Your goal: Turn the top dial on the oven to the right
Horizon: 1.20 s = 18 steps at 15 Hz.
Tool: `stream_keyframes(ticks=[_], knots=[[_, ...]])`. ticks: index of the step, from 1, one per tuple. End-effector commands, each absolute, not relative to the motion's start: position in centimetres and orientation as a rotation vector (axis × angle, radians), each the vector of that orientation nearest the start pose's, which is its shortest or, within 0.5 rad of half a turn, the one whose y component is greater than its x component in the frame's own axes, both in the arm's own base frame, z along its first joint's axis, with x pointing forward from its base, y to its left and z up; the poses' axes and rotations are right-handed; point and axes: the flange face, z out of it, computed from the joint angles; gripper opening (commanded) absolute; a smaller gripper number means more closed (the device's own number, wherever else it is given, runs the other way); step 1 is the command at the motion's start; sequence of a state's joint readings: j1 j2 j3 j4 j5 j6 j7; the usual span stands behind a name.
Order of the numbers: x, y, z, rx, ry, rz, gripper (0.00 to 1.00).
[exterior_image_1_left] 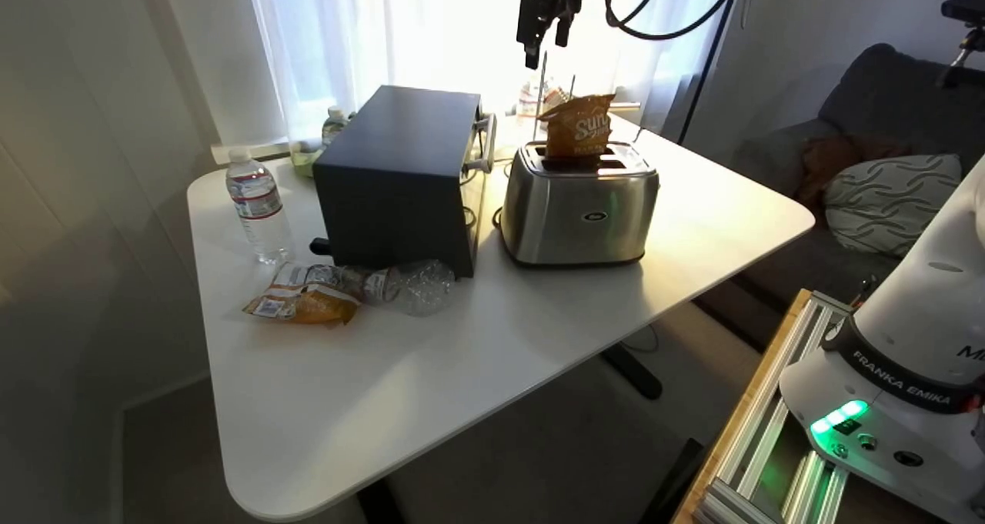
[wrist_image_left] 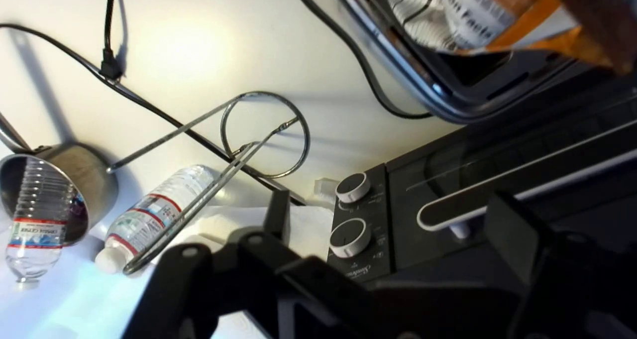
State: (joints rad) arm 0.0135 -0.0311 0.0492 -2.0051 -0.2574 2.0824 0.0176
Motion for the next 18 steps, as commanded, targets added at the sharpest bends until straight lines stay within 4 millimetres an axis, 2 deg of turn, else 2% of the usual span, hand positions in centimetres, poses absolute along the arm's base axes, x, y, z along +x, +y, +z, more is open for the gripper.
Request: stream_keyframes(ticks=[1,5,7,8,10,13,18], knots=[[59.4,1.3,46.0,-3.334,-0.371,-0.294,1.00],[61.7,0.7,42.9,-3.322,-0.482,-0.371,1.00],[61.8,-0.1,42.0,-3.327,-0.396,-0.259,1.00],[61.1,0.6,42.0,-3.314,-0.420,-0.309,1.00],[61.5,0.0,41.4,-3.321,-0.404,-0.279,1.00],[61.6,-0.1,41.5,-3.323,-0.399,-0.276,1.00],[62.8,-1.1,40.8,-3.294,-0.627,-0.357,1.00]])
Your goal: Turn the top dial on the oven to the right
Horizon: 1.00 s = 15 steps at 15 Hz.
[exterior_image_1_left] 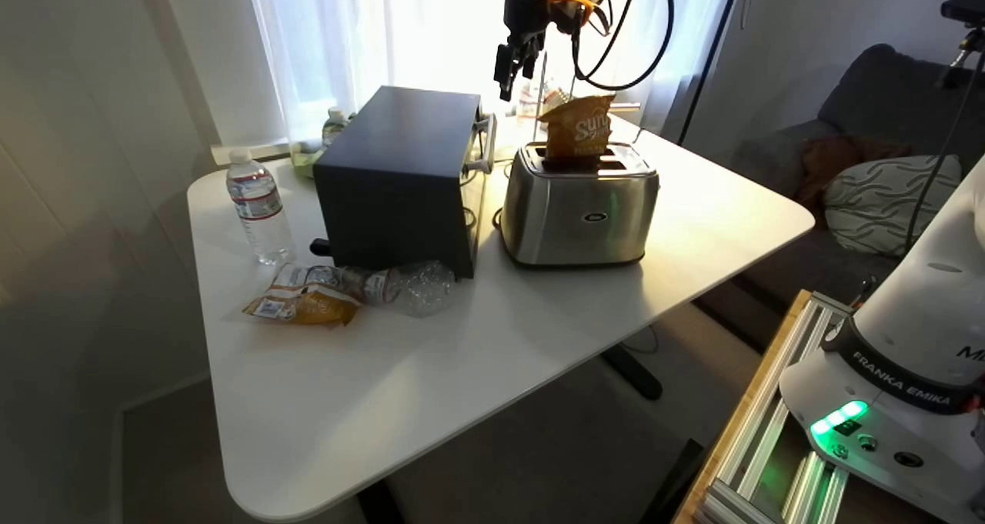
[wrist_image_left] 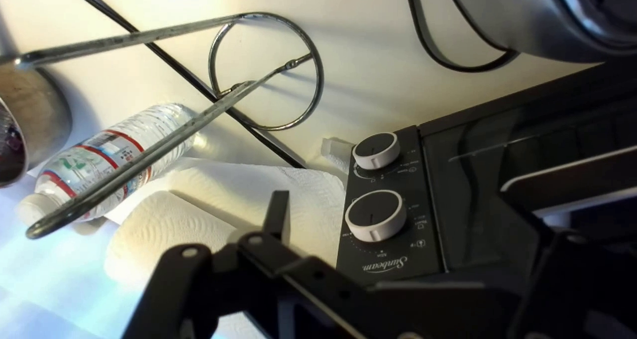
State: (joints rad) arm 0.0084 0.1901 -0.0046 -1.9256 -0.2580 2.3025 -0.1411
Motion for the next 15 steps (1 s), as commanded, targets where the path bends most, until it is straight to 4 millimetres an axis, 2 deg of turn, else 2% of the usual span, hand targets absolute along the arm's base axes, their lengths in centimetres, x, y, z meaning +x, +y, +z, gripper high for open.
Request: stream_keyframes(ticks=[1,2,3,4,8,13,15], knots=[[63.0,-1.2,40.6,-3.277,-0.668,-0.376,1.00],[63.2,-1.3,40.3,-3.262,-0.709,-0.387,1.00],[63.4,-1.3,40.0,-3.243,-0.738,-0.387,0.78],[63.5,-1.4,39.6,-3.226,-0.769,-0.387,0.74],[63.8,-1.1,38.4,-3.143,-0.846,-0.365,0.45],[64.4,-0.5,37.9,-3.056,-0.881,-0.400,0.10],[64.6,-0.5,37.7,-3.043,-0.882,-0.407,0.00]])
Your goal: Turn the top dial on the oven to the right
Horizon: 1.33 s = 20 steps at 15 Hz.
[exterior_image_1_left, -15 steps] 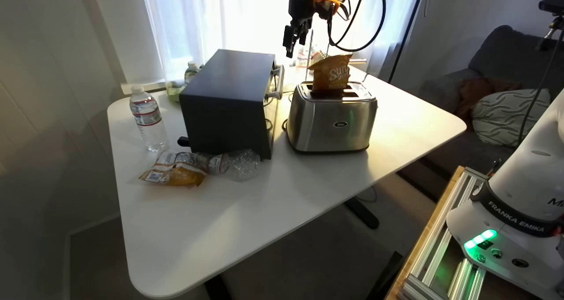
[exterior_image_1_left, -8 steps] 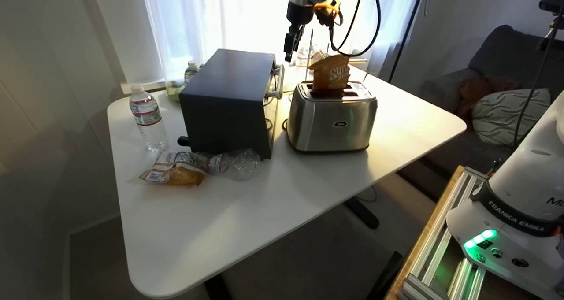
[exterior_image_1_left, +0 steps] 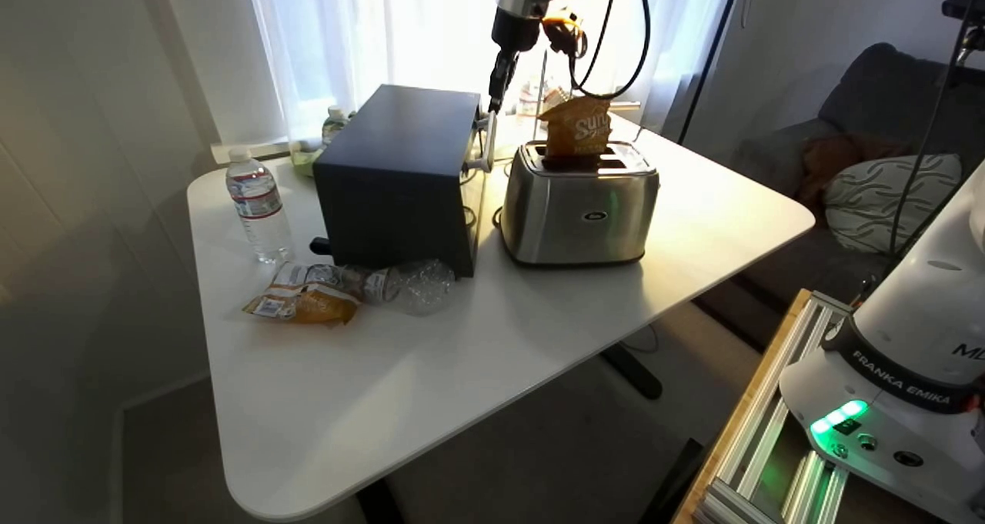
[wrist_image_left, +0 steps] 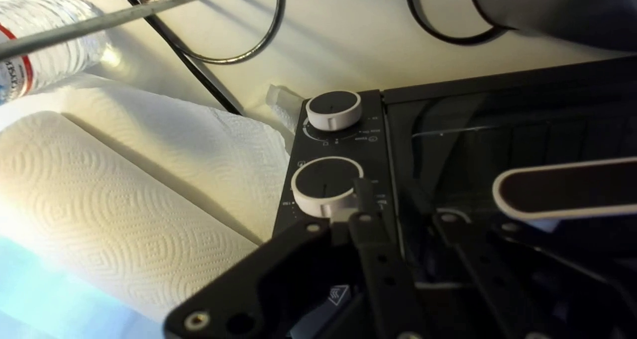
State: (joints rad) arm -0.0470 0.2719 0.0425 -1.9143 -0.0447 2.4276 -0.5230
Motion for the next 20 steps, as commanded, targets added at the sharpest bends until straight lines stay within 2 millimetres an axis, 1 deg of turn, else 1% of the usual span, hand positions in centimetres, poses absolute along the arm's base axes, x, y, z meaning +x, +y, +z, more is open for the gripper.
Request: stream_keyframes(ticks=[1,6,10,14,20], knots=[[64.7,-0.5,37.5,-3.040,-0.886,-0.406,0.00],[65.2,-0.8,36.3,-3.041,-0.881,-0.411,0.00],[65.7,-0.8,35.6,-3.041,-0.877,-0.448,0.00],[65.9,-0.8,35.7,-3.051,-0.866,-0.469,0.00],[66.4,-1.7,36.2,-3.080,-0.853,-0.519,0.00]])
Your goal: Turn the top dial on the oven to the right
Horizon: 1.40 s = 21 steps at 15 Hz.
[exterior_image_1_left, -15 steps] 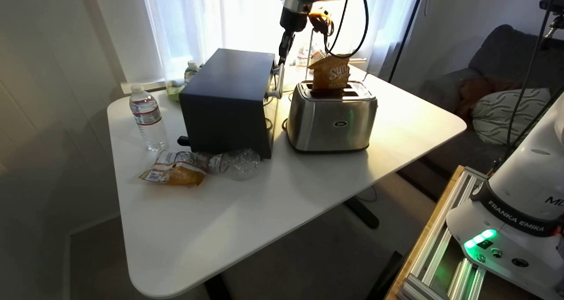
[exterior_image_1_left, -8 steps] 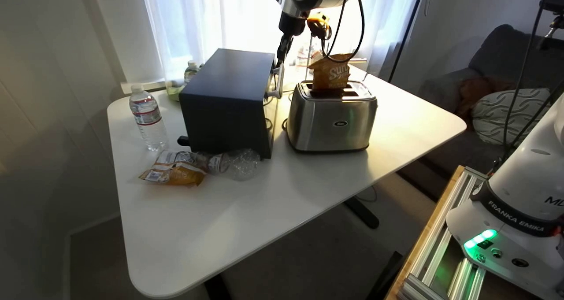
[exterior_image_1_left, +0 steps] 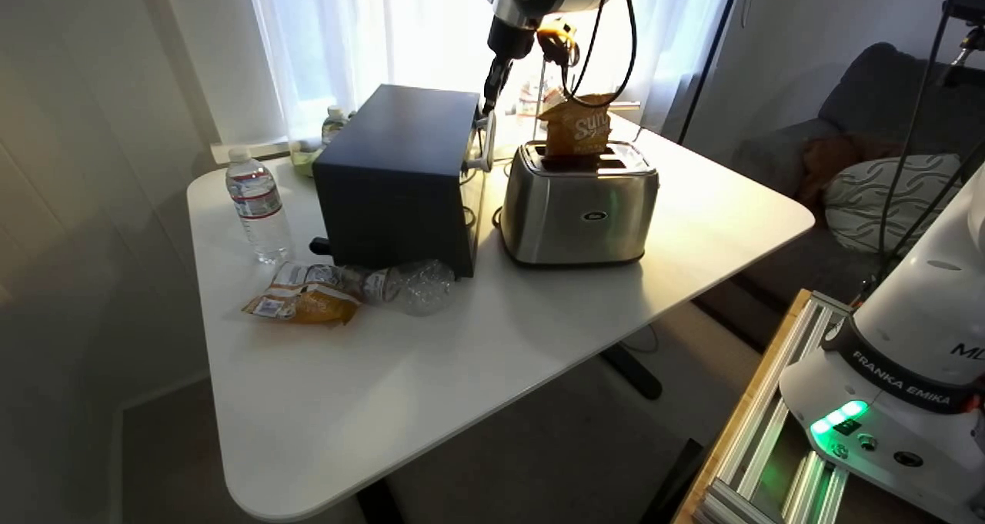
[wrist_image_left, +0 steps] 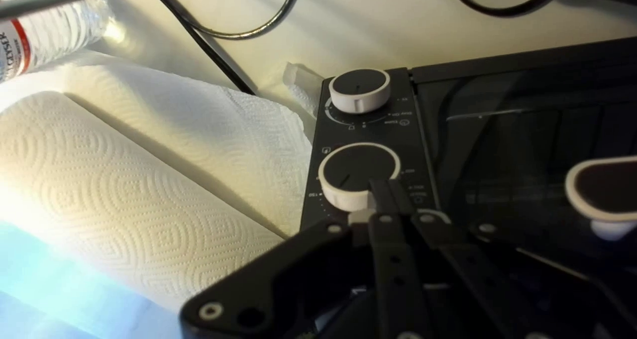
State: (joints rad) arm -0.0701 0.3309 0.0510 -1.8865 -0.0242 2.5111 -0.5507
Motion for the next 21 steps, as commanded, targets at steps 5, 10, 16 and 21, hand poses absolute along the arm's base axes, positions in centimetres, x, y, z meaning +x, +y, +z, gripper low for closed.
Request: stream_keyframes(ticks=[5,10,16,21], knots=[[66.7,-1.9,35.6,-3.091,-0.857,-0.541,0.00],[66.7,-1.9,35.1,-3.105,-0.869,-0.529,0.00],[66.9,-2.1,34.8,-3.135,-0.888,-0.524,0.00],[67.0,-2.0,34.2,-3.153,-0.926,-0.487,0.00]])
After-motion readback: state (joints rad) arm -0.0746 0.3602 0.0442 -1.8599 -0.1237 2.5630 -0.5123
